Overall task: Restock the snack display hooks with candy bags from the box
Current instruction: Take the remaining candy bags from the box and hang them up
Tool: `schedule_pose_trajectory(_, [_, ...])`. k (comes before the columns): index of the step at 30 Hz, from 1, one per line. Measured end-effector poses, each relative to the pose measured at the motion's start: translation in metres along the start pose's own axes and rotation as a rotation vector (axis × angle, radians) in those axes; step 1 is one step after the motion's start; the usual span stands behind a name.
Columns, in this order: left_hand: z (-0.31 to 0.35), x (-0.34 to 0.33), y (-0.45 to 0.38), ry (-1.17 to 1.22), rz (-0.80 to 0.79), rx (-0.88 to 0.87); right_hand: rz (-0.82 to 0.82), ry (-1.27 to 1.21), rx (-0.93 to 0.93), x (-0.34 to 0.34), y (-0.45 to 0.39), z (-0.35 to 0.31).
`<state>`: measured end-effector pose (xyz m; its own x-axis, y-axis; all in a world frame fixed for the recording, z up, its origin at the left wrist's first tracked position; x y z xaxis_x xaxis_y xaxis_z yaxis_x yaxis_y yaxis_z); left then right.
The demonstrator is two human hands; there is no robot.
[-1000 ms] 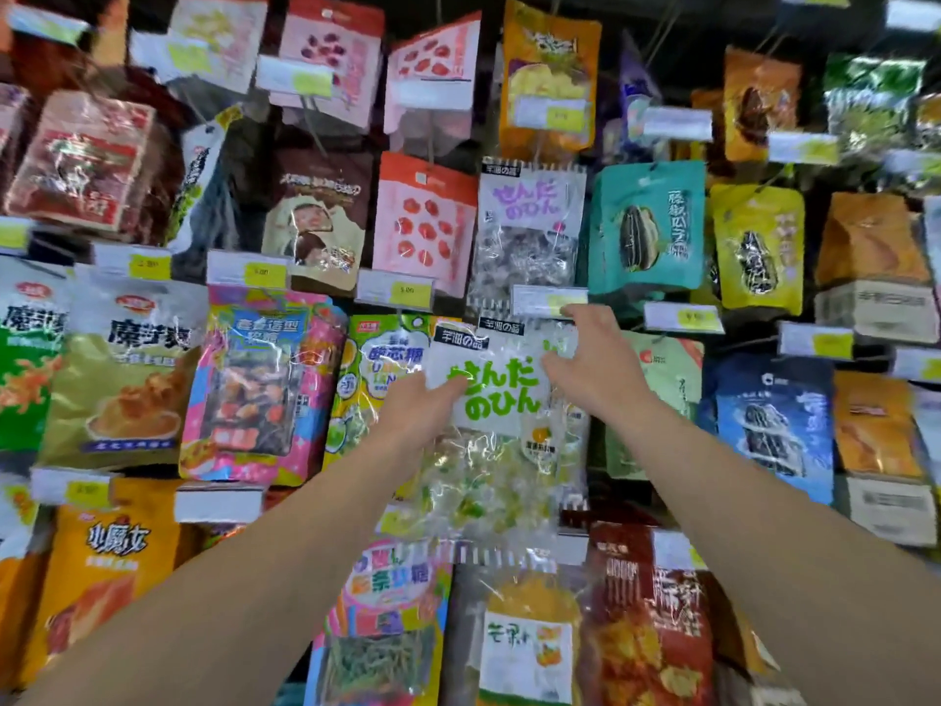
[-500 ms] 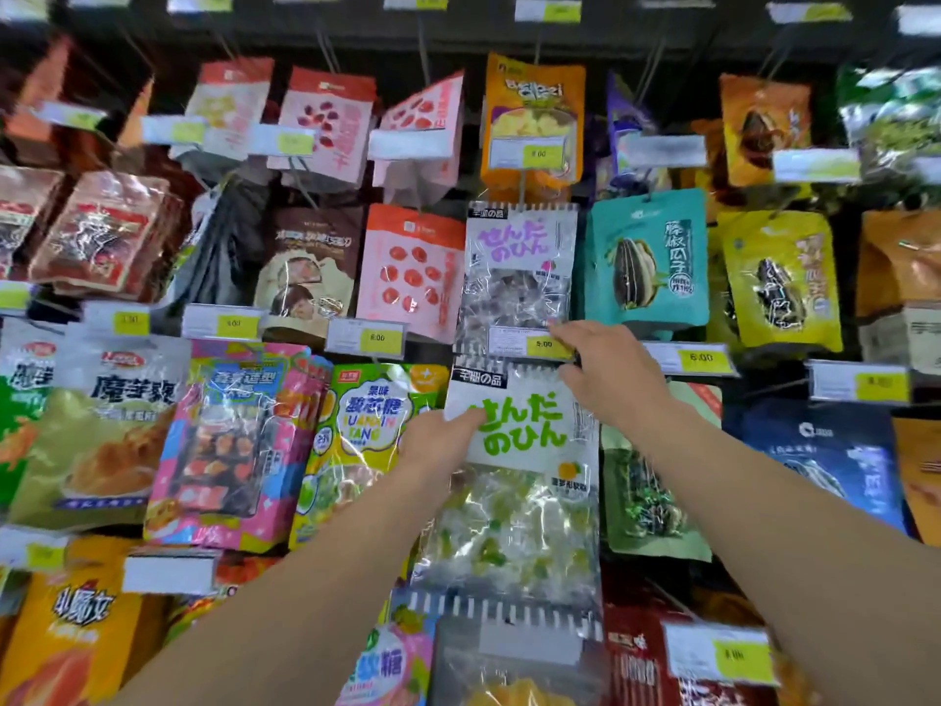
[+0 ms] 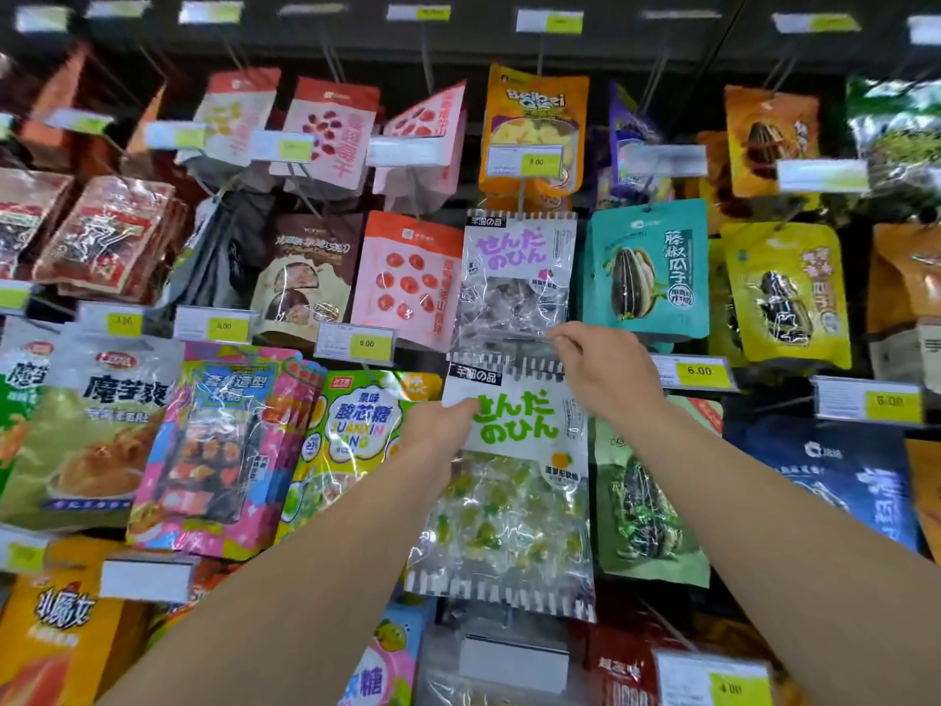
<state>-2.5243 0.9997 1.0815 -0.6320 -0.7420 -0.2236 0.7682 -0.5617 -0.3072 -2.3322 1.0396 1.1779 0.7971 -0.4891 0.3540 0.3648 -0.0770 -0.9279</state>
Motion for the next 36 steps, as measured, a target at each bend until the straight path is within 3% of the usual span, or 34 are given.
schedule_pose_trajectory(11, [-0.003,0.000,-0.002,-0.011,-0.021,0.074,0.051,-0.050,0.038,-0.003,0.016,-0.008])
schedule_pose_trajectory(14, [-0.009,0.001,-0.004,-0.126,-0.003,0.036,0.004,0.017,0.003,-0.014,0.035,-0.011])
schedule_pose_trajectory(17, [-0.006,0.005,-0.002,-0.252,0.056,-0.063,-0.011,0.039,0.004,-0.028,0.064,-0.022])
schedule_pose_trajectory(22, [0.002,0.015,0.015,-0.582,0.168,-0.371,-0.253,0.076,0.051,-0.069,0.110,-0.031])
schedule_pose_trajectory(25, [-0.003,0.022,0.025,-0.661,0.132,-0.650,-0.325,0.115,0.043,-0.084,0.117,-0.025])
schedule_pose_trajectory(27, [-0.010,0.021,0.026,-0.841,0.050,-0.769,-0.339,0.133,0.048,-0.089,0.117,-0.023])
schedule_pose_trajectory(31, [-0.030,0.021,0.022,-1.132,-0.075,-0.779,-0.371,0.147,0.042,-0.094,0.114,-0.019])
schedule_pose_trajectory(36, [-0.039,0.019,0.020,-1.245,-0.096,-0.787,-0.407,0.187,0.024,-0.100,0.112,-0.018])
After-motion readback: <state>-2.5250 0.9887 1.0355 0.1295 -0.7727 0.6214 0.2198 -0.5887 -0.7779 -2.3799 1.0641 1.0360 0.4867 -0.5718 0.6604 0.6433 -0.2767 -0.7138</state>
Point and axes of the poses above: each hand's wrist, its own y-axis away from the middle knuckle, its own x-axis out of the back of the hand, z = x × y, the point moved 5 cm from there along -y, towards the middle knuckle, and after that the axes turned 7 degrees about x, right-handed, at the moved point
